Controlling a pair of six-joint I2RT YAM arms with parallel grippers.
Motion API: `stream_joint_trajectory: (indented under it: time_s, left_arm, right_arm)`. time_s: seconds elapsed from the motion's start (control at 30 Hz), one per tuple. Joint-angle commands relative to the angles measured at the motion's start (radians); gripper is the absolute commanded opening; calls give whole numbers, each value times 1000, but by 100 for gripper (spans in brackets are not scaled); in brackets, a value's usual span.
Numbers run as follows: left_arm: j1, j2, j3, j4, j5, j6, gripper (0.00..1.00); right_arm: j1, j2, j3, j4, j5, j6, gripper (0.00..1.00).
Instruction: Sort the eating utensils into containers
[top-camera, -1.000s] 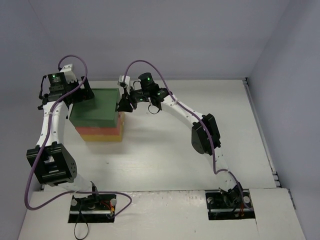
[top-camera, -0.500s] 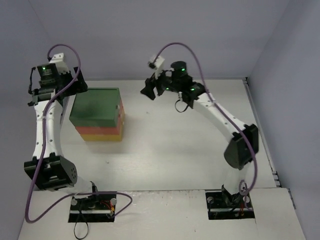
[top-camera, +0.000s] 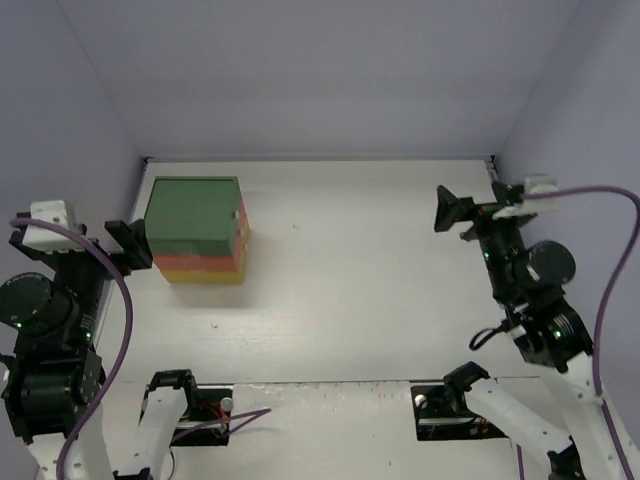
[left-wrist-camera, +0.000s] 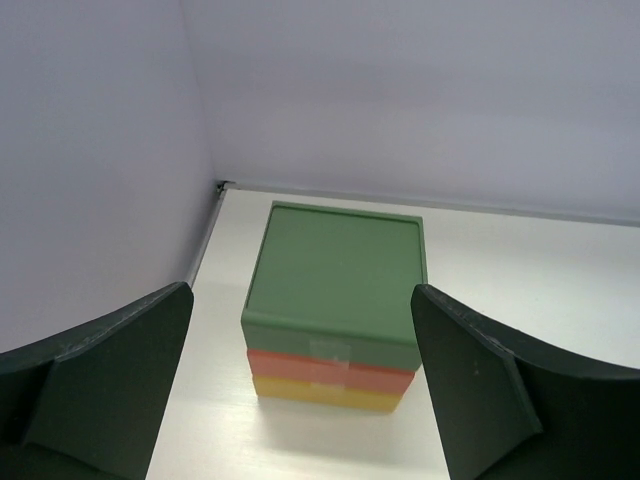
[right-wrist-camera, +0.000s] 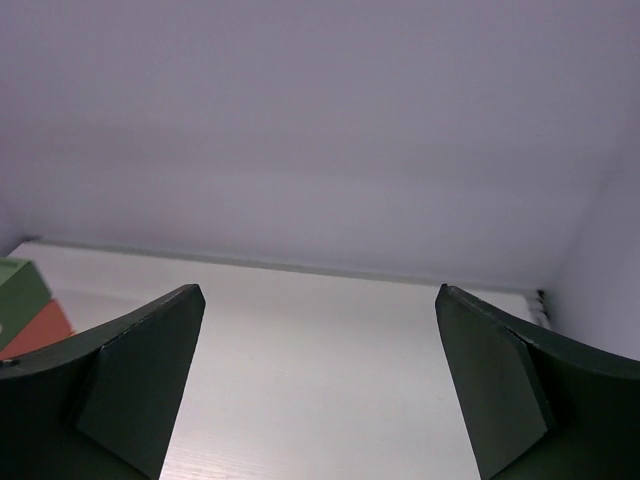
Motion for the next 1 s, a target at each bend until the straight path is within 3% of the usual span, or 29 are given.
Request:
stream_joint_trajectory:
  time_s: [0.0, 0.23, 0.47, 0.6, 0.97]
  left_arm:
    - [-113, -36, -102, -67, -158, 29, 89]
    - [-201, -175, -196, -141, -267, 0, 89]
    - [-220, -190, -279, -172, -261, -24, 89]
    - [-220, -178, -280, -175, -256, -29, 89]
    - [-222, -166, -280, -181, -244, -37, 89]
  right_arm:
    - [2, -146, -80, -15, 299, 29, 100]
    - [1, -314, -155, -81, 348, 13, 100]
    - [0, -322, -167, -100, 330, 34, 100]
    - [2, -300, -166, -102, 382, 95, 100]
    - [2, -298, -176, -102, 332, 75, 100]
